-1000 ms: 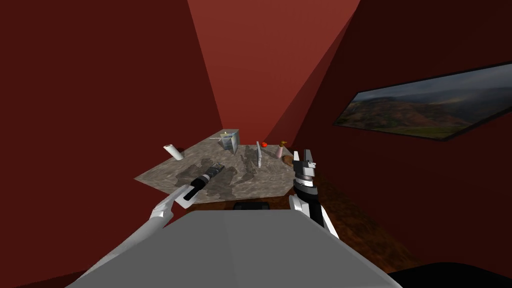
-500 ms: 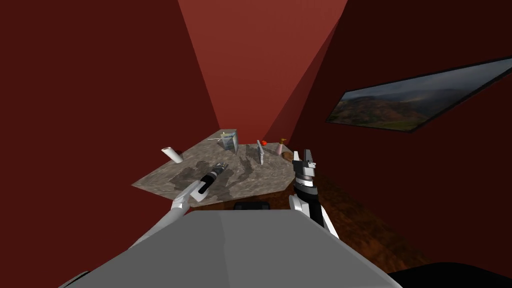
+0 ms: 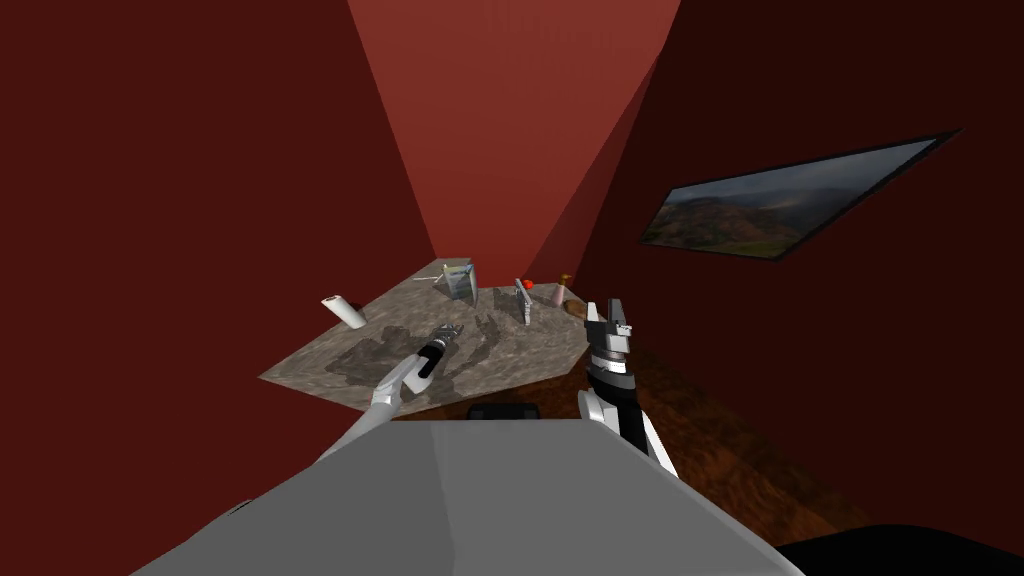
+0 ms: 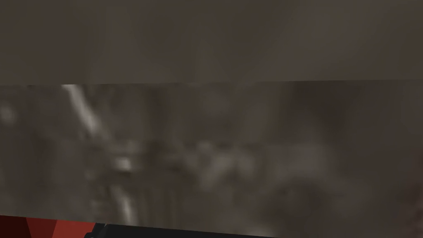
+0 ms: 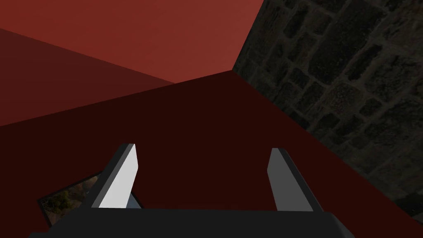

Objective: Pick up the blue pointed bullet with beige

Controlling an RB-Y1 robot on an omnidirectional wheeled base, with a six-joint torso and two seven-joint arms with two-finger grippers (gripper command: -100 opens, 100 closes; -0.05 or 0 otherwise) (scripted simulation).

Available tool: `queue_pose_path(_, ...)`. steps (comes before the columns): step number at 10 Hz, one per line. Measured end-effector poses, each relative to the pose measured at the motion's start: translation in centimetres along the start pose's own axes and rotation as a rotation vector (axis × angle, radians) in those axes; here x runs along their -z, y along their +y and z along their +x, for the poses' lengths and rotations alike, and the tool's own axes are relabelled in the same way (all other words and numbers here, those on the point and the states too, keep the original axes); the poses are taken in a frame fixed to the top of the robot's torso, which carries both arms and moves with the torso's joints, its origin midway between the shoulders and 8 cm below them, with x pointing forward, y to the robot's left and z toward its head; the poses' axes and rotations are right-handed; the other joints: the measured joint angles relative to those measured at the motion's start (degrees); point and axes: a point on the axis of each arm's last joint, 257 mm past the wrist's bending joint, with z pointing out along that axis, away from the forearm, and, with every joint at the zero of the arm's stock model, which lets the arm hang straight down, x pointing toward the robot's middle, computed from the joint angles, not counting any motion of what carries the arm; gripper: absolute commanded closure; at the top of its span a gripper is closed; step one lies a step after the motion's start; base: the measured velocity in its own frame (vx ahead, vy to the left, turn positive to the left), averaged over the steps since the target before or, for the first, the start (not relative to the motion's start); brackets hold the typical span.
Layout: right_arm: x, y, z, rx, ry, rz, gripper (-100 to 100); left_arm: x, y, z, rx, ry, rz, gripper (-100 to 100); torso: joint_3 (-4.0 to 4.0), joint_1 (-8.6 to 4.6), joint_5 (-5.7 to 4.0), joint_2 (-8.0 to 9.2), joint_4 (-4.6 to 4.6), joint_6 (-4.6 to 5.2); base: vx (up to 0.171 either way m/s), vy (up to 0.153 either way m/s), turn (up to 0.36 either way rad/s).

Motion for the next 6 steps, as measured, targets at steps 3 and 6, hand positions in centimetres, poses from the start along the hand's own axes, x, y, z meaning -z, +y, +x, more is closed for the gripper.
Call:
queue_pose_path(3,0.0,0.0,0.0,0.000,0.000,0.000,0,-1.3,-1.7,0.0,0.005,0.003,-0.030,-100,-0.08,-0.14,-0.03,-0.14,-0.03,0.00,-0.054,0.094,-0.083)
queue_pose_path(6,0.0,0.0,0.0,0.000,0.000,0.000,0,-2.6,-3.9,-0.3,0.016,0.000,-0.061,-100,-0.02,0.06,0.02,-0.06,-0.01,-0.05,-0.067,0.126,-0.088)
